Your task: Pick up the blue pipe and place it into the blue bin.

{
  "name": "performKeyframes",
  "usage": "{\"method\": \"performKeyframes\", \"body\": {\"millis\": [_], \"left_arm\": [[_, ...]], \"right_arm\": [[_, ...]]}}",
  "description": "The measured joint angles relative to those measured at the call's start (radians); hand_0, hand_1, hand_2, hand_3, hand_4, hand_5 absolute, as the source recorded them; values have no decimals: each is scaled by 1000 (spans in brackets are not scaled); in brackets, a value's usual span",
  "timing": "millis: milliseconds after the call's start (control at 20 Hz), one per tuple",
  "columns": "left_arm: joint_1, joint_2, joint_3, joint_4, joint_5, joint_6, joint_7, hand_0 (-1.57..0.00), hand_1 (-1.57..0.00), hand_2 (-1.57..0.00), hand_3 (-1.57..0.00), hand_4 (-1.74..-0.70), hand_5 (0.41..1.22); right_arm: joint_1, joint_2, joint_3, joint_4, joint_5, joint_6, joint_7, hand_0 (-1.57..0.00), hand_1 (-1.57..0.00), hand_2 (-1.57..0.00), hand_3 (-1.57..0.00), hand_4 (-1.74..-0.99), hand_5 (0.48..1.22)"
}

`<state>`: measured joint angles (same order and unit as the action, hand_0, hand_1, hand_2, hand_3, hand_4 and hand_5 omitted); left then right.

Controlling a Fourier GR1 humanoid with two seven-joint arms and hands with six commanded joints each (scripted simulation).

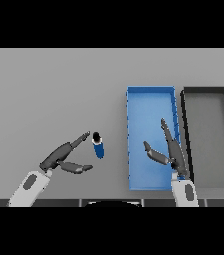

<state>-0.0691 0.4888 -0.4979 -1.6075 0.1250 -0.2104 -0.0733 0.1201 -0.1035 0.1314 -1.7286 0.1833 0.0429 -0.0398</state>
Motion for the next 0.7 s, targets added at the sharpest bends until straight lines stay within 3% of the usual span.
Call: {"method": "performKeyframes", "body": {"millis": [350,450,700], "left_arm": [[-90,-154,-45,155,-32,2,26,1,1,1,1,-1152,459],[-129,-159,-48,208,-66,-2,2,1,1,1,1,-1131,462],[-162,-242,-45,266,-33,-12,-43,1,-2,-39,-6,-1240,558]], "right_arm": [[9,0,-3,0,4,-4,8,1,1,1,1,-1206,606],[17,-4,-6,-14,-6,1,-3,1,1,1,1,-1201,605],[15,-5,-9,-6,-17,10,9,1,1,1,1,-1204,605]]}}
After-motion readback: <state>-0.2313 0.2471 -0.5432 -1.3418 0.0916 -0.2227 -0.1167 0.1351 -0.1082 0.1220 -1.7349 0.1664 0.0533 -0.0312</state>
